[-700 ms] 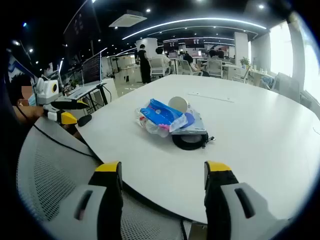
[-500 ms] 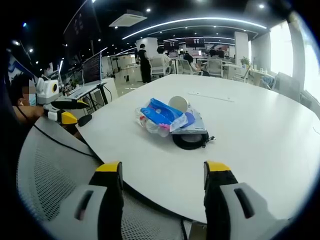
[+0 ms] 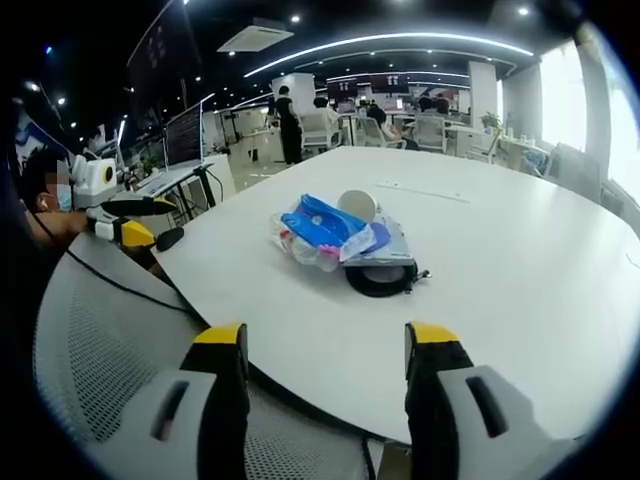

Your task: Arrange the tabletop items into an orderly group along one side of the table until the central work area is clear of visible clutter.

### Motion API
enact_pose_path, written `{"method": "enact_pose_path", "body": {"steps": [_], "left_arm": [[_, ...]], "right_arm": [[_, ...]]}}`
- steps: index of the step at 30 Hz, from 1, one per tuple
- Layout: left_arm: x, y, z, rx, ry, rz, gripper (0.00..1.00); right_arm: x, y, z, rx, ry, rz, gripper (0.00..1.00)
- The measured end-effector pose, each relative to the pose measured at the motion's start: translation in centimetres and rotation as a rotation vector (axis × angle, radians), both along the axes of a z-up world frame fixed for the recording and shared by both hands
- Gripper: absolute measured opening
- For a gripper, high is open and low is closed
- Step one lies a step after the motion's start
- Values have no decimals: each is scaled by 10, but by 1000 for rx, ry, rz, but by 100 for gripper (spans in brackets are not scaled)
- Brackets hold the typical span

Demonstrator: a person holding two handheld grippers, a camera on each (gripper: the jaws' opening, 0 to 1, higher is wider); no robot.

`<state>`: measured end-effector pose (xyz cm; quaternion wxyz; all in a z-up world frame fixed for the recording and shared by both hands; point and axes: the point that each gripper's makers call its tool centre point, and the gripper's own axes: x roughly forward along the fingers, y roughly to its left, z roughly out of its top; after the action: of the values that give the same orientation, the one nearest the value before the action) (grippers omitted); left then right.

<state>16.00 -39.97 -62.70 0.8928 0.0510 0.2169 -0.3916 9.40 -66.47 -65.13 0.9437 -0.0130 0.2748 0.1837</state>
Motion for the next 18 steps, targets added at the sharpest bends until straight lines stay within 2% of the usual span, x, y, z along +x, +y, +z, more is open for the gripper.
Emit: {"method": "enact_pose_path", "body": {"steps": [4,7,8,12,18], "left_arm": [[2,0,3,0,-21,4,84],[3,0,5,-5,-35,5,90],[3,0,5,-5,-38,5,92],[4,1,5,-4,-41,4,94],[4,0,5,-1,-45,-1,99]], "right_arm": [[1,1,2,3,-9,2,65],[1,1,3,1,-19,4,75],[4,-1,7,-5,-46,-10,79],[4,-2,6,-2,-42,-18,82],[5,0,6,-6,-38,-8,93]]}}
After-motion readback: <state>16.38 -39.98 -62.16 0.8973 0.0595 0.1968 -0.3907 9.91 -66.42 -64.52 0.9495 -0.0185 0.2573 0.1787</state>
